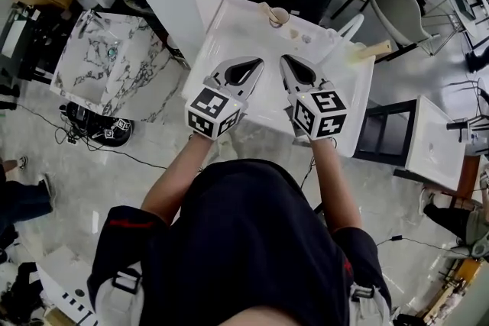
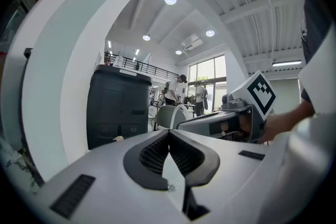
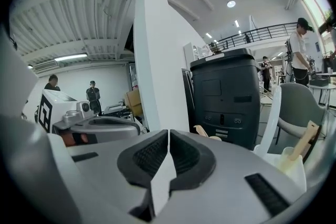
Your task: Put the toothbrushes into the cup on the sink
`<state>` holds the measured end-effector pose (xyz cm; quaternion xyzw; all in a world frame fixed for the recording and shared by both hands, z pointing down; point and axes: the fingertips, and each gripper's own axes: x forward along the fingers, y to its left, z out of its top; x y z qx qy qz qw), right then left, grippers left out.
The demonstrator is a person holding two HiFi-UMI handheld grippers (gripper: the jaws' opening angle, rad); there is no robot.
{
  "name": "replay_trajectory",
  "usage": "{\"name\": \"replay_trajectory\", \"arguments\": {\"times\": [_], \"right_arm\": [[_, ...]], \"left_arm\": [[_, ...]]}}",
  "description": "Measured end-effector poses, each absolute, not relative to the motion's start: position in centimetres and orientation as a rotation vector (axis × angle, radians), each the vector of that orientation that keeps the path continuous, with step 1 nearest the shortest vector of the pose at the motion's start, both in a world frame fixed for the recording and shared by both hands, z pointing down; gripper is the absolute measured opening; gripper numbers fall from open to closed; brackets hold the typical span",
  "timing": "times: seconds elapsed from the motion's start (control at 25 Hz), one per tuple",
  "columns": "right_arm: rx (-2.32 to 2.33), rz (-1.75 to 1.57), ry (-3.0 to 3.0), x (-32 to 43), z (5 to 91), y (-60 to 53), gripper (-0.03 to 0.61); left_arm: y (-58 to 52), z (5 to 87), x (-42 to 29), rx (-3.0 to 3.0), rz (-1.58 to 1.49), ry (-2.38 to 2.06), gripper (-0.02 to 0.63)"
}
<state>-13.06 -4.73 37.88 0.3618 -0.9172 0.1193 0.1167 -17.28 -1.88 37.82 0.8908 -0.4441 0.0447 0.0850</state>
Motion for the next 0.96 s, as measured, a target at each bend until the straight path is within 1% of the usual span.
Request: {"name": "replay_trajectory", "arguments": {"times": [0.52,0.96], "right_arm": [[1.019,0.372,-2.722,-9.4,37.9,0.6,0.04],[0.979,0.366,-2.741,-8.7,38.1,4.2,0.04]], "left_arm": [[3.2,37.0,-13.7,2.636,0.121,-1.39,0.014],[6.7,37.3,-13.0,2.614,0.112,-1.43,0.014]]}}
